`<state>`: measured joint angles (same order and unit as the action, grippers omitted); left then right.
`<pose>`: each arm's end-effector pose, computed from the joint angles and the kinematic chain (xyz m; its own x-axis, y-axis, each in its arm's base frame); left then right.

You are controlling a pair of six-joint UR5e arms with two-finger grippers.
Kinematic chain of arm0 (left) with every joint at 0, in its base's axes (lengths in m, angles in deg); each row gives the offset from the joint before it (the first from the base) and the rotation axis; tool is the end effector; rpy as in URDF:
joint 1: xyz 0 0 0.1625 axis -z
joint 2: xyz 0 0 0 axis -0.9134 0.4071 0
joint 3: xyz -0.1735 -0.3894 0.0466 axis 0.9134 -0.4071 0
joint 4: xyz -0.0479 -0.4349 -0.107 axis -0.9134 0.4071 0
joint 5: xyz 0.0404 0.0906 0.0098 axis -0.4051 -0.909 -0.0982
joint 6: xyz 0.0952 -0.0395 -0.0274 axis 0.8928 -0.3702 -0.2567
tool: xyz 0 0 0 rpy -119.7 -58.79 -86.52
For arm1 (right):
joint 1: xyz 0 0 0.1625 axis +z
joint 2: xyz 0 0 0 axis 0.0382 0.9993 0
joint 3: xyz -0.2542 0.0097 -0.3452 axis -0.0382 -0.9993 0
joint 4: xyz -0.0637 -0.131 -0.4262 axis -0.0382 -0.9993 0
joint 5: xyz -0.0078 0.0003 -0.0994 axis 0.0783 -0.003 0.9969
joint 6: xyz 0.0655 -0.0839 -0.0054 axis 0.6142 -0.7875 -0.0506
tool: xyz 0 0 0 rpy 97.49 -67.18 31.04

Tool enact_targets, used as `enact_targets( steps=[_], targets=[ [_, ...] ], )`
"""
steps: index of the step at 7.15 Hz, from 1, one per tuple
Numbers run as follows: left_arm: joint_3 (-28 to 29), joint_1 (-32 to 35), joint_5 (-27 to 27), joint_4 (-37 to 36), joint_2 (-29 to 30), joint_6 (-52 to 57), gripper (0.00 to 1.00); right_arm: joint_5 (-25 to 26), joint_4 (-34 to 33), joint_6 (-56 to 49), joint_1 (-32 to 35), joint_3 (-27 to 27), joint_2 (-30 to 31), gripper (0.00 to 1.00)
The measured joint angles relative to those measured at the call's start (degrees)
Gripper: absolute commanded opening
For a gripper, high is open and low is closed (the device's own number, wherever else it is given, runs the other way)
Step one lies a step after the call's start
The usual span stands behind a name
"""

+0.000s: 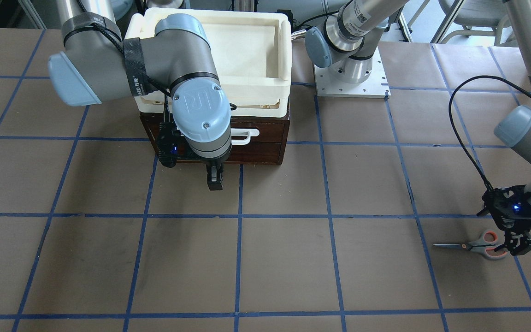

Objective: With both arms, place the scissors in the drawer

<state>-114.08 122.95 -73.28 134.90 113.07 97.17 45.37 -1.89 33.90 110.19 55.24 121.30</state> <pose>0.2549 -0.6428 0.2036 -0.0673 0.9953 -0.0696 0.9977 0.0677 0.0035 0.3321 -0.5641 0.3085 -0.0427 0.9497 0.3104 0.9989 0.0468 -0.0057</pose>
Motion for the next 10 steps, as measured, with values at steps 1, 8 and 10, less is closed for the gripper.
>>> enact_targets(
  steps=[1,8,10],
  targets=[
    [0.06,-0.01,-0.12,-1.34,1.16,2.21,0.99,-0.03,1.32,0.12,0.01,0.08,-0.13,1.00],
    [0.25,-0.01,-0.13,-5.60,6.03,8.73,0.87,-0.15,3.86,1.70,0.02,0.49,-2.50,1.00],
    [0.28,0.04,-0.03,-5.43,6.43,9.17,0.74,-0.62,4.47,1.83,0.02,0.50,-2.65,1.00]
  ],
)
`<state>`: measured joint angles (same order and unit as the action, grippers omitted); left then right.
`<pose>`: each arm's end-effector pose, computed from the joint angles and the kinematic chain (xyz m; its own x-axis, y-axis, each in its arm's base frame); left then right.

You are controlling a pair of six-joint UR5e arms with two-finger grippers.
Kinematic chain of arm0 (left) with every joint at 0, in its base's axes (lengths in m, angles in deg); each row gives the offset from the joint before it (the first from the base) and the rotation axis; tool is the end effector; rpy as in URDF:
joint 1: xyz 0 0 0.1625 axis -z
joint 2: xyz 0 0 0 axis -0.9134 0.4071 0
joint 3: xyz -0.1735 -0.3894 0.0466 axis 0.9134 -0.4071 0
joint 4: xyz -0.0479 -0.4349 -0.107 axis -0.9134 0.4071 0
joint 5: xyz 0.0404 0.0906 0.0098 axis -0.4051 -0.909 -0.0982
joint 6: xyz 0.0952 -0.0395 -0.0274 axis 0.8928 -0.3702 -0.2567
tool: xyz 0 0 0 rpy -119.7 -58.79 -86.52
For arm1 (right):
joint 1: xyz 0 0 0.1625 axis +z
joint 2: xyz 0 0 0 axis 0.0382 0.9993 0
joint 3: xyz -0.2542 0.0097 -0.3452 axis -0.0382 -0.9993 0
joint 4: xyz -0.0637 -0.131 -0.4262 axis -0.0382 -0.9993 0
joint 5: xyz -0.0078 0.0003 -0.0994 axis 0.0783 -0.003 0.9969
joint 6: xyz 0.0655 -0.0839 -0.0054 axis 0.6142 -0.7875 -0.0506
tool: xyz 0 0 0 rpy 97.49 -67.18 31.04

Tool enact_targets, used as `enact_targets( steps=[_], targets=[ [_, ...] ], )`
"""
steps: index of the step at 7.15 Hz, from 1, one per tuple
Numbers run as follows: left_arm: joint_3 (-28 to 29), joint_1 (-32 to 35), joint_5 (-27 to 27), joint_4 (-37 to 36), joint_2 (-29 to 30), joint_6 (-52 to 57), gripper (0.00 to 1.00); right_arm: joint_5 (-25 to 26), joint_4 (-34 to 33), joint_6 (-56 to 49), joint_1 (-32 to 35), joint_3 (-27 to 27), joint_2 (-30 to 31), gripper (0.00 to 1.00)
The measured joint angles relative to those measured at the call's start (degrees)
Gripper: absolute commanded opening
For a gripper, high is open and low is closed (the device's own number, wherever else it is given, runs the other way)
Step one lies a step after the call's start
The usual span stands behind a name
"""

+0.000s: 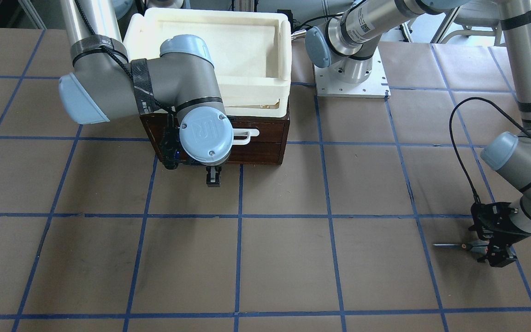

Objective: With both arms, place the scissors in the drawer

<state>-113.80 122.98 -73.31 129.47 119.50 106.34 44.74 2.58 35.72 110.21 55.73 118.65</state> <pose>0.2613 -0.6532 0.1389 0.0926 0.9940 -0.0580 0.9957 -0.0923 0.0072 0.3312 -0.5571 0.2709 0.0040 0.9027 0.4303 0.9989 0.0169 -0.0447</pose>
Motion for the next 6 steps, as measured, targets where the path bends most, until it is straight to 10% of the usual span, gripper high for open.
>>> enact_targets(
  steps=[6],
  targets=[
    [0.21,-0.05,0.48,0.45,0.22,0.81,0.17,-1.75,0.26,-0.16,0.03,1.15,-1.19,1.00]
  ],
)
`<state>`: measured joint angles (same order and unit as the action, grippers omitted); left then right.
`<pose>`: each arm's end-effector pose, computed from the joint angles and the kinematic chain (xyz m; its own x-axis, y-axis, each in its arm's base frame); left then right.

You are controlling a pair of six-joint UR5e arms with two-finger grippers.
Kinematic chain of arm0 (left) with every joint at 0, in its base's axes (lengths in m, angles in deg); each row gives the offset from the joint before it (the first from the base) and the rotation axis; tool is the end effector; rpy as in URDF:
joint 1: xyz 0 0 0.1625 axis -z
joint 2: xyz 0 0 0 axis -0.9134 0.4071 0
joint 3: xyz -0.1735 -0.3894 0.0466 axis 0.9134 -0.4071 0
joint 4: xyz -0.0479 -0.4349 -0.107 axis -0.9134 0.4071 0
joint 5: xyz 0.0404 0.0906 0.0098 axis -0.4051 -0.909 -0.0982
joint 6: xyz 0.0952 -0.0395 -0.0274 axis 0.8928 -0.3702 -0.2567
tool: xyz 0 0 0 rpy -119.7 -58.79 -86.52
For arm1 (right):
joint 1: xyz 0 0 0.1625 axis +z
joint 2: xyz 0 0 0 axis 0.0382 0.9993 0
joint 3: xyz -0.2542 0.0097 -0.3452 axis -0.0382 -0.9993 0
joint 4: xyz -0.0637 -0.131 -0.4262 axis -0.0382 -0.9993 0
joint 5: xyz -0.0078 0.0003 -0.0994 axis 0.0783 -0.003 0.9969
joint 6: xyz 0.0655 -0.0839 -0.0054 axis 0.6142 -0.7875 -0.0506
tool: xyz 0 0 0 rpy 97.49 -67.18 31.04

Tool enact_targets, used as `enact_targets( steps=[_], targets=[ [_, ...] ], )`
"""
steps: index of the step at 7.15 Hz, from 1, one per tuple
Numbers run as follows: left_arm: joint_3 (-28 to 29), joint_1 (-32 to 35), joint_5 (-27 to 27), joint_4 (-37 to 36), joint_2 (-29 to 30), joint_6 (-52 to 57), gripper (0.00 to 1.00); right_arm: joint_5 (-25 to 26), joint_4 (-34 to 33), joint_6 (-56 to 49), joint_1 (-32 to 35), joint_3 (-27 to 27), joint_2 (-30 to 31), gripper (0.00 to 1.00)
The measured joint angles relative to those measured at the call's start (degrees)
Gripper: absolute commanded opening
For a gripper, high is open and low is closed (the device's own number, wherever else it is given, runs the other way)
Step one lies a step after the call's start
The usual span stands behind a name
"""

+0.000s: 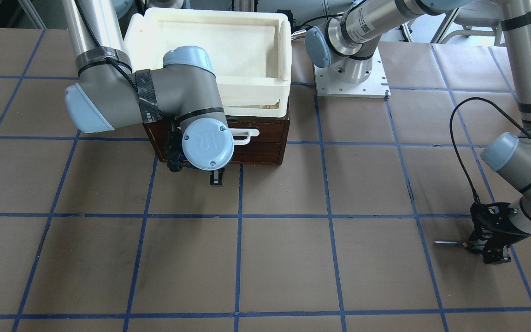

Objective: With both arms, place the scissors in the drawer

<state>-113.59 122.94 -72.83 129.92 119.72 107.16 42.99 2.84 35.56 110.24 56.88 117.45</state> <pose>0.2613 -0.6539 0.1371 0.1059 0.9927 -0.0570 0.9943 -0.1063 -0.0036 0.3333 -0.5519 0.2489 0.0075 0.8791 0.4766 0.9995 0.0082 -0.0309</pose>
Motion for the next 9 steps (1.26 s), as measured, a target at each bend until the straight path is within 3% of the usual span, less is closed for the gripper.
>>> enact_targets(
  steps=[5,9],
  targets=[
    [-0.03,0.23,-0.11,0.44,-0.79,0.23,0.06,0.01,-1.33,-0.93,-0.03,0.78,-1.28,1.00],
    [-0.03,0.43,-0.06,0.71,-0.82,0.12,0.02,0.80,-7.92,-2.54,-0.03,0.27,-1.33,1.00]
  ],
)
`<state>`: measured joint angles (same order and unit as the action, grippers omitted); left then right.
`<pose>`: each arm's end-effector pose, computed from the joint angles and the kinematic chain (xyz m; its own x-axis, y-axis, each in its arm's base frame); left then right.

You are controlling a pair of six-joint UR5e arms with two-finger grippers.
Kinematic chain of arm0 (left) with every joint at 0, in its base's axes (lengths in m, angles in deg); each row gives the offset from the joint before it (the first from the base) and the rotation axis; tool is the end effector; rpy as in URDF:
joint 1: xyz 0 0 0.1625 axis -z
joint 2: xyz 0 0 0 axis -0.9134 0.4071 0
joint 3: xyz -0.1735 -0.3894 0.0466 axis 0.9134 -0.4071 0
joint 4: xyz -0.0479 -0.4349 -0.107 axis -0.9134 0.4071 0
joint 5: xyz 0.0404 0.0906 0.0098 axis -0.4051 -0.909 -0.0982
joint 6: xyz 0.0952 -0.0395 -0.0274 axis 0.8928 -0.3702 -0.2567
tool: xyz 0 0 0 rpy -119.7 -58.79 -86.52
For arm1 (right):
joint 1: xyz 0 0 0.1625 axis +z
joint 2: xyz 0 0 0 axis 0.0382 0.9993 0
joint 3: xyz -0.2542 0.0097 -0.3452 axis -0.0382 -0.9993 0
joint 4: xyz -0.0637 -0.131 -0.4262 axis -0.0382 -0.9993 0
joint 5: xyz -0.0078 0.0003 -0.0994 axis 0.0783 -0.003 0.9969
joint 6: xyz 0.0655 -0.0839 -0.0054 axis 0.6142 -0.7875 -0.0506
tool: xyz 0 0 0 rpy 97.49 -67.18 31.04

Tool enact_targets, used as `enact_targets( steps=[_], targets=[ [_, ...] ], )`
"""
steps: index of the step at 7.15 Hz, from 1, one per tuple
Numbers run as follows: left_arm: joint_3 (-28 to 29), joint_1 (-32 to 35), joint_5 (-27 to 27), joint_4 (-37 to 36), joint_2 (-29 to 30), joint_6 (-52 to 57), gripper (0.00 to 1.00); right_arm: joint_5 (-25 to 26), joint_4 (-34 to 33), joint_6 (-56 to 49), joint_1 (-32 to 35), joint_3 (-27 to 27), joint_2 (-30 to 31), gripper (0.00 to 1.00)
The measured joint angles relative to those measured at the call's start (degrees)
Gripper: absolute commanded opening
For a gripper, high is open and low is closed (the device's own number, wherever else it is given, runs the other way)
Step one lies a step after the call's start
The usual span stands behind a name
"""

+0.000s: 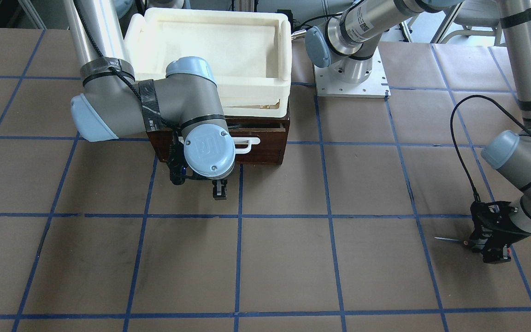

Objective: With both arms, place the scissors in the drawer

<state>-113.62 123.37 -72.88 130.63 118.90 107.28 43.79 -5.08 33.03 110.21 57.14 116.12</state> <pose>0.2558 -0.6548 0.1455 0.1155 0.9916 -0.0575 0.9933 -0.1158 -0.0019 0.3376 -0.5710 0.2384 -0.0509 0.9243 0.3782 0.9986 0.0521 0.0069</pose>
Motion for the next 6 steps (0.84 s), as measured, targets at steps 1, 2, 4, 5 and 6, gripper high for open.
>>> enact_targets(
  steps=[1,2,4,5,6],
  targets=[
    [0.00,0.00,0.04,0.00,0.01,-0.03,0.00,0.05,-1.78,-0.99,0.00,-0.17,0.06,1.00],
    [0.00,0.03,0.04,0.00,-0.05,-0.11,0.00,0.07,-3.74,-1.90,0.00,-0.33,0.06,1.00],
    [0.08,1.24,-0.23,1.80,-2.05,-1.03,0.00,0.10,-5.56,-3.38,0.00,-1.94,-0.29,1.00],
    [0.22,2.52,-0.56,4.78,-4.66,-1.54,0.00,0.09,-5.76,-3.76,-0.01,-3.07,-0.43,1.00],
    [0.64,3.76,-0.79,9.00,-7.94,-1.94,0.00,0.08,-5.83,-4.09,-0.08,-3.86,-0.43,1.00]
  ],
)
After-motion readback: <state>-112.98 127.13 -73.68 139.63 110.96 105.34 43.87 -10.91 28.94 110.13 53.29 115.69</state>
